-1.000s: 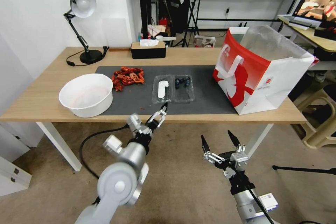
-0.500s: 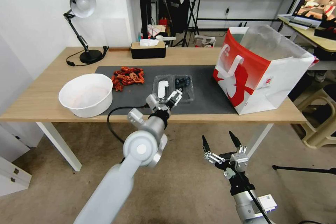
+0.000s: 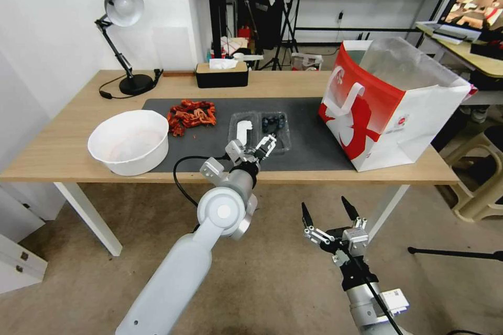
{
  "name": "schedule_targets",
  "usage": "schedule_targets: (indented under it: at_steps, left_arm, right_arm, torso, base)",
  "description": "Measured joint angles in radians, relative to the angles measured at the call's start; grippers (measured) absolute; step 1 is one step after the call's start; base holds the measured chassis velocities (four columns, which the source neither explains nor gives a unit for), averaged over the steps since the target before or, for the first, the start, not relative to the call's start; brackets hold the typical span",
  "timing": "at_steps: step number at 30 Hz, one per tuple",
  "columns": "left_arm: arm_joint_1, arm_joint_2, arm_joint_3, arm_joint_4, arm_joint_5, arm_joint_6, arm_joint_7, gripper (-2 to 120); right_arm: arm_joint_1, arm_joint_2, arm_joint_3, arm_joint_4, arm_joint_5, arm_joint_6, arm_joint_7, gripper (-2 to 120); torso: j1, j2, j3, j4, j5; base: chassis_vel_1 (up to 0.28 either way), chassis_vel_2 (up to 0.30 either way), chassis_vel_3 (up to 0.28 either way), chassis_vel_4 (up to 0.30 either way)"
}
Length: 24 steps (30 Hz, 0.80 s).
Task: Close the takeout container lid, then place the container into the takeout bag.
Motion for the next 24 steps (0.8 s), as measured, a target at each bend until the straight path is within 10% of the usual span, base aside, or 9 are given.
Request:
schedule_targets:
  at_steps: [24]
  left_arm:
    - [-0.025,0.001,-0.011,0.057,0.006,-0.012,0.004,100]
  right_arm:
    - [0.001,-0.008,-0.004,0.001,0.001,-0.002,-0.002,100]
  torso:
    - [0.0,0.0,0.0,0.0,0.0]
  base:
    - [0.0,0.0,0.0,0.0]
